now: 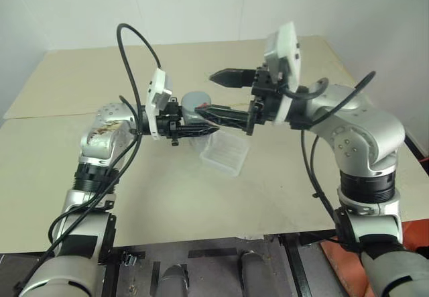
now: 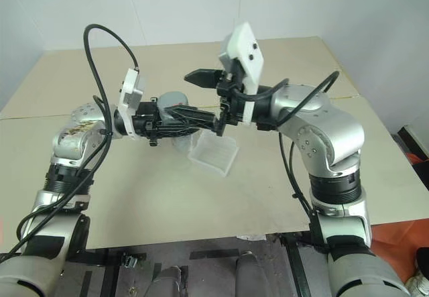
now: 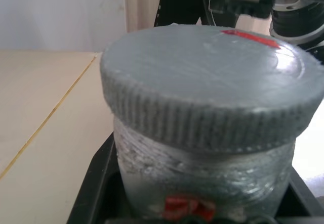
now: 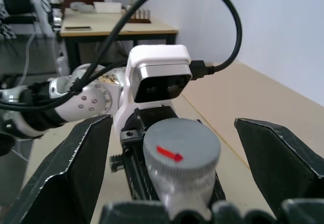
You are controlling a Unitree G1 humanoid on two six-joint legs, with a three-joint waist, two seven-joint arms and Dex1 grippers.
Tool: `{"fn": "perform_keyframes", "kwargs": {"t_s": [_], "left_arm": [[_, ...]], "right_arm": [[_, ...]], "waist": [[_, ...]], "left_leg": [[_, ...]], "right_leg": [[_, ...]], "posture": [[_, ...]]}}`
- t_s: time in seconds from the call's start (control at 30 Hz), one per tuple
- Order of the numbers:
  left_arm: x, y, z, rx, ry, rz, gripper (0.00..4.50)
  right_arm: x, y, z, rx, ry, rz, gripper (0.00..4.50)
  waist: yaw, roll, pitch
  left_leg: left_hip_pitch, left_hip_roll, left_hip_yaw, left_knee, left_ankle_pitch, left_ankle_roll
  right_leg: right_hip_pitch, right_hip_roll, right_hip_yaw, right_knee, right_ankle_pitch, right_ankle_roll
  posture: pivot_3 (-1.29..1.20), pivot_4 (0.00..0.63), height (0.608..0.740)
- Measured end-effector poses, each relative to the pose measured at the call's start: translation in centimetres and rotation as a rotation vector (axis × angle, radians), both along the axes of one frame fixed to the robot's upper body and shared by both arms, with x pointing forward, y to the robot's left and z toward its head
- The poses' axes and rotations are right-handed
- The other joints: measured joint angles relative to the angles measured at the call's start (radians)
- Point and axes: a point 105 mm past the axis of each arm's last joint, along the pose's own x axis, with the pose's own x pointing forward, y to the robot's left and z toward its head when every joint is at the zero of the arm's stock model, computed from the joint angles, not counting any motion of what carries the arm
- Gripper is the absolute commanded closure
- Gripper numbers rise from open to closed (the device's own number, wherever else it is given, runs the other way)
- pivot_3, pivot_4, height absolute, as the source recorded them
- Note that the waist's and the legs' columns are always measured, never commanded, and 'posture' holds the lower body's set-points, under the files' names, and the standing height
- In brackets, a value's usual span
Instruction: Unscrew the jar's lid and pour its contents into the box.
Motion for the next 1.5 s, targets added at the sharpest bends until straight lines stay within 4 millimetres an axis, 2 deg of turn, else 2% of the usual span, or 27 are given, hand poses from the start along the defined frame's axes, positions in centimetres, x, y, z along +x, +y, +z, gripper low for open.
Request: {"fn": "perform_keyframes", "kwargs": {"t_s": [0.13, 0.3, 0.53, 0.97, 1.07, 1.13, 1.37, 1.5], "left_arm": [[0.0, 0.0, 0.0, -0.001, 0.003, -0.004, 2.56], [0.0, 0.0, 0.0, -0.001, 0.005, -0.007, 2.56], [0.0, 0.1, 0.0, 0.006, 0.004, -0.004, 2.56], [0.3, 1.5, -0.1, 0.021, 0.007, 0.052, 2.56], [0.0, 1.6, 0.0, 0.024, -0.001, 0.037, 2.56], [-0.1, 1.6, 0.0, 0.026, -0.002, 0.027, 2.56], [-0.2, 1.2, -0.1, 0.017, 0.003, 0.013, 2.56], [-0.1, 0.6, -0.2, 0.001, 0.008, 0.003, 2.56]], "right_arm": [[1.1, 1.0, -1.1, -0.029, 0.02, -0.06, 0.02], [1.8, 1.5, -0.5, -0.017, 0.01, -0.084, 0.02], [2.2, 1.6, -0.8, -0.009, 0.026, -0.069, 0.02], [2.3, -0.9, -1.2, -0.036, 0.038, -0.06, 0.02], [3.4, -3.3, -0.8, -0.01, 0.035, -0.161, 0.02], [3.8, -4.2, -0.5, 0.004, 0.032, -0.202, 0.02], [3.7, -4.5, -1.0, 0.003, 0.045, -0.208, 0.02], [1.9, -4.1, -0.2, 0.007, 0.03, -0.138, 0.02]], "waist": [[0.0, 0.0, 0.0], [0.001, 0.0, 0.0], [0.0, 0.0, 0.0], [0.001, 0.0, 0.0], [0.005, 0.0, 0.0], [0.009, 0.0, 0.0], [0.006, 0.0, 0.0], [0.01, 0.0, 0.0]], "left_leg": [[0.0, 0.0, 0.0, 0.0, 0.0, 0.0], [0.0, 0.0, 0.0, 0.0, 0.0, 0.0], [0.0, 0.0, 0.0, 0.0, 0.0, 0.0], [0.0, 0.0, 0.0, 0.0, 0.0, 0.0], [-0.001, 0.0, 0.0, 0.0, 0.0, 0.0], [0.0, 0.0, 0.0, 0.0, 0.0, 0.0], [-0.001, 0.0, 0.0, 0.0, 0.0, 0.0], [-0.001, 0.0, 0.0, 0.0, 0.0, 0.0]], "right_leg": [[0.0, 0.0, 0.0, 0.0, 0.0, 0.0], [0.0, 0.0, 0.0, 0.0, 0.0, 0.0], [0.0, 0.0, 0.0, 0.0, 0.0, 0.0], [0.0, 0.0, 0.0, 0.0, 0.0, 0.0], [0.0, 0.0, 0.0, 0.0, 0.0, 0.0], [0.0, 0.0, 0.0, 0.0, 0.0, 0.0], [0.0, 0.0, 0.0, 0.0, 0.0, 0.0], [0.0, 0.0, 0.0, -0.001, 0.0, 0.0]], "posture": [[0.0, 0.15, 0.74], [0.0, 0.15, 0.74], [0.0, 0.15, 0.74], [0.0, 0.15, 0.74], [0.0, 0.15, 0.74], [0.0, 0.15, 0.74], [0.0, 0.15, 0.74], [0.0, 0.15, 0.74]]}}
